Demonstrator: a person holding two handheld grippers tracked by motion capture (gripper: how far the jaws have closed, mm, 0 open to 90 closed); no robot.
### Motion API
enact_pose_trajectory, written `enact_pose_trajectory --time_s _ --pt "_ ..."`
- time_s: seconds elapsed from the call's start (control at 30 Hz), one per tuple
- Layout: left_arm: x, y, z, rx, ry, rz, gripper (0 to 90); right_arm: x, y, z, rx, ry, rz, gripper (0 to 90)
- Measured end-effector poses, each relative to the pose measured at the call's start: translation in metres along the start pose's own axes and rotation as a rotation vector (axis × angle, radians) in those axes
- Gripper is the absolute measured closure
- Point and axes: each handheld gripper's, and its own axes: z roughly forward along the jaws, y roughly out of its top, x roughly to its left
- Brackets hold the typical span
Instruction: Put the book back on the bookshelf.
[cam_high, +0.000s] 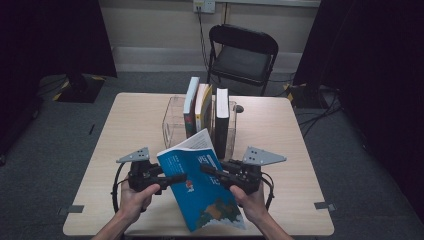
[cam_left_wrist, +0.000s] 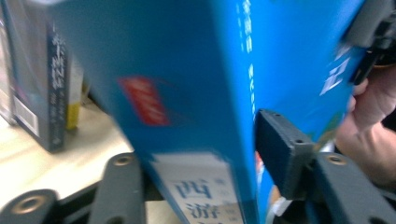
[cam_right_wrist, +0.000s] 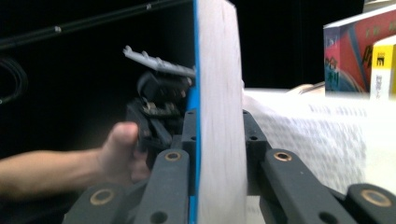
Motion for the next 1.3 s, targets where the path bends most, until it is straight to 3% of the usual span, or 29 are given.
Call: enact_pose_trajectory --time_s 0.03,0.1,0.2,0.3,0.47,0.57,0.67,0.7,0.9,0.93,1.07,1.13,1.2,1.3 --pt "-0.002 0.000 -0.001 0.004 0.008 0.020 53.1 0.000 -0.002 -0.003 0.014 -0.016 -0.008 77.2" --pt "-0.003 0.000 -0.003 0.003 -0.018 0.030 58.5 -0.002 -0.010 -0.007 0.029 -0.029 -0.001 76.0" --pt "-0.013 0.003 0.000 0.012 -0.021 0.069 59.9 -0.007 -0.014 -0.016 0.015 -0.027 0.023 75.2" --pt "-0.022 0.003 0.003 0.020 -0.025 0.112 60.6 -0.005 -0.015 -0.025 0.039 -0.040 0.020 72.6" --pt "-0.040 0.004 0.009 0.047 -0.032 0.177 61.4 -0.006 -0.017 -0.037 0.076 -0.119 -0.005 54.6" --pt "-0.048 0.004 0.011 0.063 -0.042 0.218 61.4 -0.009 -0.019 -0.045 0.062 -0.153 -0.018 41.2" --pt "-0.054 0.003 0.012 0.067 -0.034 0.239 61.0 -0.012 -0.018 -0.055 0.025 -0.220 -0.009 27.7" --pt "-0.054 0.003 0.012 0.068 -0.035 0.241 60.9 -0.017 -0.017 -0.060 0.016 -0.223 0.022 25.4" --pt "-0.056 0.002 0.014 0.070 -0.046 0.248 59.6 -0.041 -0.017 -0.058 0.034 -0.155 0.090 14.8" --pt "-0.056 0.002 0.014 0.072 -0.042 0.249 59.6 -0.048 -0.017 -0.052 0.040 -0.110 0.115 12.4" --pt "-0.055 0.003 0.014 0.073 -0.033 0.240 59.1 -0.053 -0.016 -0.038 0.063 -0.070 0.114 10.1" --pt "-0.054 0.004 0.014 0.075 -0.028 0.238 59.2 -0.054 -0.015 -0.031 0.080 -0.028 0.120 11.4" --pt "-0.054 0.004 0.014 0.077 -0.013 0.238 59.3 -0.052 -0.014 -0.025 0.096 -0.024 0.107 9.8" --pt "-0.053 0.005 0.013 0.073 0.017 0.242 60.2 -0.049 -0.012 -0.024 0.100 -0.058 0.097 16.3"
